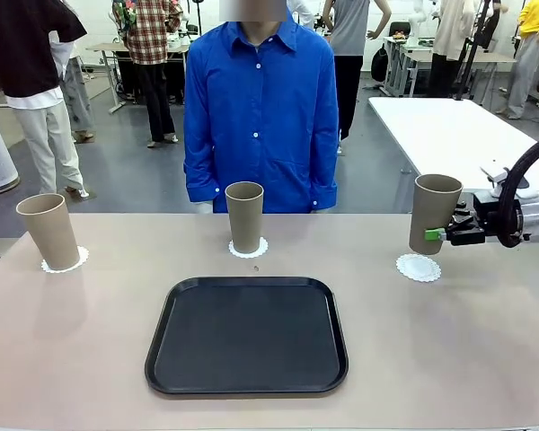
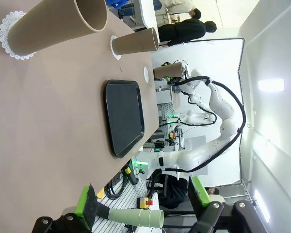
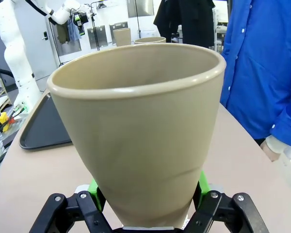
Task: Place coasters on the table and set cups on them.
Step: Take one Reusable plastic cup from the Flat Tray and place it on a coaster set by the human.
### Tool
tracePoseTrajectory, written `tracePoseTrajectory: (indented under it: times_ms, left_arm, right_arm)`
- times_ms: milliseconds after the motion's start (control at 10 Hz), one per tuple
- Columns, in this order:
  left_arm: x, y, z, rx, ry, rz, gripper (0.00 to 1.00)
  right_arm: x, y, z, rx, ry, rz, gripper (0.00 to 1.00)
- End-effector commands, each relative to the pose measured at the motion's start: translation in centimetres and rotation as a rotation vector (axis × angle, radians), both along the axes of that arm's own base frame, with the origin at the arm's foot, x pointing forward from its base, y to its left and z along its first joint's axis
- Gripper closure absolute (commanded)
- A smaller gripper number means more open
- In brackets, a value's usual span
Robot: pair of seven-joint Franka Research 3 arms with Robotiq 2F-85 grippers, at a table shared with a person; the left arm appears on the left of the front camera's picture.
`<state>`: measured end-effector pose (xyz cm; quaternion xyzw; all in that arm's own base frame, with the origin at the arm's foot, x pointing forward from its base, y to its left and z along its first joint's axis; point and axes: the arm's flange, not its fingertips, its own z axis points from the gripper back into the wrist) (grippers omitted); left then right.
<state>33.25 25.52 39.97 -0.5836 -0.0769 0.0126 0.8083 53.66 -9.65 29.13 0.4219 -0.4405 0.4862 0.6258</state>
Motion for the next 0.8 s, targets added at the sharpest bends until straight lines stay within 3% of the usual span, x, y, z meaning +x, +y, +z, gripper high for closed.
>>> tracePoseTrajectory:
  times_ms: [0, 400, 500, 700]
  left_arm:
    - [-0.1, 0.1, 0.2, -0.008, -0.004, 0.009, 0.00]
    - [-0.1, 0.1, 0.2, -0.008, -0.004, 0.009, 0.00]
    - [-0.1, 0.1, 0.2, -0.008, -0.004, 0.009, 0.00]
    - [-0.1, 0.1, 0.2, -0.008, -0.004, 0.009, 0.00]
  right_arm:
    - [-0.1, 0.1, 0.3, -0.001, -0.003, -0.002, 0.18]
    - [0.0, 0.0, 0.0, 0.000, 0.000, -0.001, 0.18]
    - [-0.2, -0.2, -0.6, 0.016, -0.030, 0.071, 0.18]
    - [-0.5, -0.3, -1.1, 0.033, -0.062, 0.101, 0.18]
